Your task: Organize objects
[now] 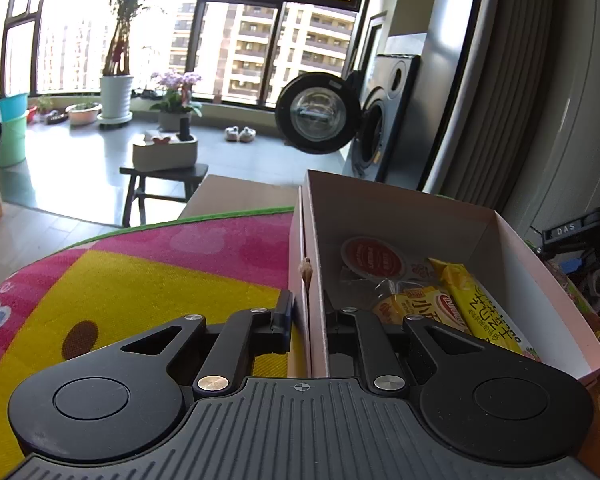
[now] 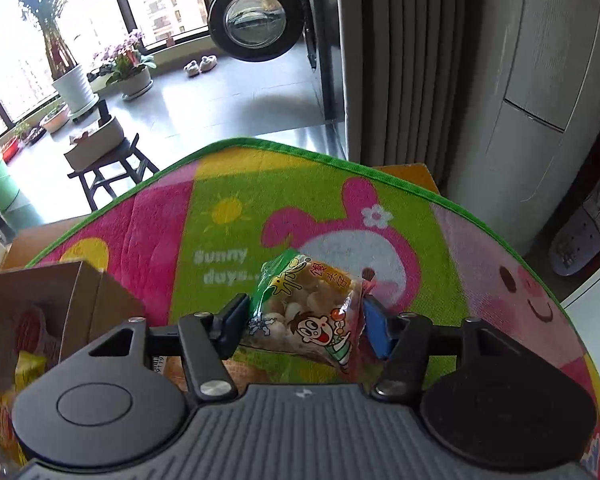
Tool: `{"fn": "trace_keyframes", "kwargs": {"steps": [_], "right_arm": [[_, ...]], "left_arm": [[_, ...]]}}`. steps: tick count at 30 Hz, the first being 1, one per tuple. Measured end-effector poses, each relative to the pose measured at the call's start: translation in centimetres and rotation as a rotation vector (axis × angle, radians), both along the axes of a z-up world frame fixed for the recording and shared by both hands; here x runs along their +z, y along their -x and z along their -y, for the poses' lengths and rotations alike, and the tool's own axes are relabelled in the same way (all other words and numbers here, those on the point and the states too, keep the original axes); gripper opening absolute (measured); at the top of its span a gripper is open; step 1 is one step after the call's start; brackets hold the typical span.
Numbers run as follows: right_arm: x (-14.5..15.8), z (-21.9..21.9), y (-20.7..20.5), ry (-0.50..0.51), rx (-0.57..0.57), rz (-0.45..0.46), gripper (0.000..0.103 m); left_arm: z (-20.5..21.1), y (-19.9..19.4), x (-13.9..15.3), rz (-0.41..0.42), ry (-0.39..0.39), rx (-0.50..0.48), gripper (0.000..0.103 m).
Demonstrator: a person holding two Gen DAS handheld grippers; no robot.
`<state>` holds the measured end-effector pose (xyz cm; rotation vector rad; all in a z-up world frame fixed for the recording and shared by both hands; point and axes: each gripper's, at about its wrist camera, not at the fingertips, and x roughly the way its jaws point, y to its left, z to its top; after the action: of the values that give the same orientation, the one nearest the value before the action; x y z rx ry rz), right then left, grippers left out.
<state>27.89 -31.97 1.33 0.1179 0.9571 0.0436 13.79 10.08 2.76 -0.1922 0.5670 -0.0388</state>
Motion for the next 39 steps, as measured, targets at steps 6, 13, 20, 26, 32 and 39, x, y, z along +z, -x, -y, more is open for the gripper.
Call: {"fn": "trace_keyframes", "kwargs": {"steps": [6,13,20,26,32,39], "right_arm": [[1.3,1.5,8.2,0.019,0.067,-0.035,0.059],[2.2,1.1,18.6,-0.037,0.117,-0.052,0.058],[3.8,-3.1,27.5,0.023,0.347,0.027,0.069],[6.4,1.9,26.2,-0.008,0.098,0.134,0.088],[1.8,7.7,20.8,-0.1,-0.209,0.043,0.088],[0.8,4.6,20.4,-0.077,-0.05,0.027,0.056]], "left_arm": [[0.0,0.0,0.0,0.001,-0.001,0.0,0.014],[0.0,0.0,0.0,0.001,-0.001,0.0,0.014],[0.0,0.0,0.0,0.0,0.0,0.0,0.014],[-0.1,0.0,0.0,0.0,0.004,-0.001,0.014],[0.0,-0.1,-0.1,-0.001,0.007,-0.001,0.015],[-0.1,-0.1,-0.1,-0.001,0.008,-0.002,0.015]]}}
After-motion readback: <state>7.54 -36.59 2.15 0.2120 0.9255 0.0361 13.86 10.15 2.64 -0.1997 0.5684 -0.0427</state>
